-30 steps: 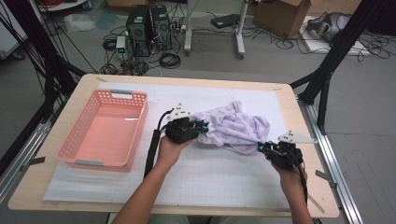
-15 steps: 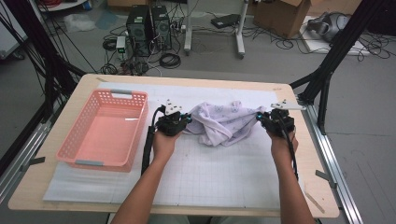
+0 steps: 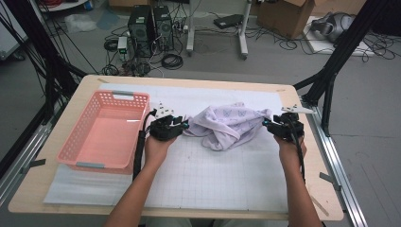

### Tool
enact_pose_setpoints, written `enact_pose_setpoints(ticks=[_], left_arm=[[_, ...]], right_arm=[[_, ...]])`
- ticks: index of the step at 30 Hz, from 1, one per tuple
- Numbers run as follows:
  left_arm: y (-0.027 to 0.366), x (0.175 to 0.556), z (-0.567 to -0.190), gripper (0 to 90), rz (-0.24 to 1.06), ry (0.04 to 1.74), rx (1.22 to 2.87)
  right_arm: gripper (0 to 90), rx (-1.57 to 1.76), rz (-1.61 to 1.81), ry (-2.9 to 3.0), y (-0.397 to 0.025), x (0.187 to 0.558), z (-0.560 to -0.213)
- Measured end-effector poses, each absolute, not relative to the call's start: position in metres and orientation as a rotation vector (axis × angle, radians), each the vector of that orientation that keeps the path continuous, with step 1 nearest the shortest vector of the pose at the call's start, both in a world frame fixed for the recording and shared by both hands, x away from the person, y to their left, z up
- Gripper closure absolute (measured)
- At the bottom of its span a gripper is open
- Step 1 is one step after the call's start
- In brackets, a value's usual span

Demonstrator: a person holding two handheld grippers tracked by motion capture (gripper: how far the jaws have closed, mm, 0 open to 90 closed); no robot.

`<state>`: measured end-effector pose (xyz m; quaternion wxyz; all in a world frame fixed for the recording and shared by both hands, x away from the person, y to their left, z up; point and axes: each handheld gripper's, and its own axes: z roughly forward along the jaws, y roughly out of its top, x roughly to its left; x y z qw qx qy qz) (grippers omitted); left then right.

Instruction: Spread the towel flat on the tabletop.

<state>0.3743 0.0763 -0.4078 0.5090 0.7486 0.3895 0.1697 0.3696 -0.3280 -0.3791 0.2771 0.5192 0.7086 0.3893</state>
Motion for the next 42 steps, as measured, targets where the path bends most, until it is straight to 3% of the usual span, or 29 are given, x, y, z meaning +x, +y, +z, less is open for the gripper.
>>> enact_pose_setpoints(ticks=[5, 11, 14, 15, 19, 22, 25, 26, 27, 29, 36, 42], left_arm=[[0.05, 0.359, -0.4, 55.7, 0.369, 0.794, 1.797], [0.006, 0.351, -0.4, 61.2, 0.313, 0.659, 1.866], [-0.019, 0.353, -0.402, 54.5, 0.306, 0.659, 1.889], [-0.028, 0.354, -0.403, 46.1, 0.316, 0.672, 1.896], [-0.053, 0.363, -0.41, 39.2, 0.355, 0.762, 1.96], [-0.073, 0.368, -0.417, 39.2, 0.374, 0.801, 2.009], [-0.087, 0.371, -0.429, 44.4, 0.419, 0.81, 2.068], [-0.088, 0.371, -0.433, 50.1, 0.428, 0.821, 2.08], [-0.088, 0.373, -0.434, 64.6, 0.414, 0.832, 2.081], [-0.081, 0.376, -0.43, 72.3, 0.316, 0.875, 2.03], [-0.052, 0.377, -0.414, 74.9, 0.181, 0.852, 1.889], [-0.041, 0.374, -0.409, 75.7, 0.163, 0.839, 1.849]], right_arm=[[53.9, 1.356, 1.063, 1.903, -0.334, 0.344, -0.382], [53.8, 1.355, 1.061, 1.928, -0.341, 0.324, -0.401], [53.9, 1.355, 1.05, 1.945, -0.345, 0.311, -0.415], [53.9, 1.374, 1.045, 1.953, -0.35, 0.304, -0.425], [54.3, 1.403, 1.049, 1.951, -0.361, 0.295, -0.438], [54.3, 1.41, 1.051, 1.955, -0.363, 0.294, -0.441], [54.3, 1.405, 1.066, 1.958, -0.363, 0.294, -0.441], [54.3, 1.402, 1.073, 1.963, -0.361, 0.294, -0.441], [54.3, 1.386, 1.079, 1.979, -0.358, 0.294, -0.441], [54.3, 1.372, 1.081, 1.996, -0.355, 0.295, -0.442], [54.4, 1.326, 1.082, 2.073, -0.338, 0.299, -0.445], [54.7, 1.279, 1.11, 2.144, -0.315, 0.305, -0.446]])
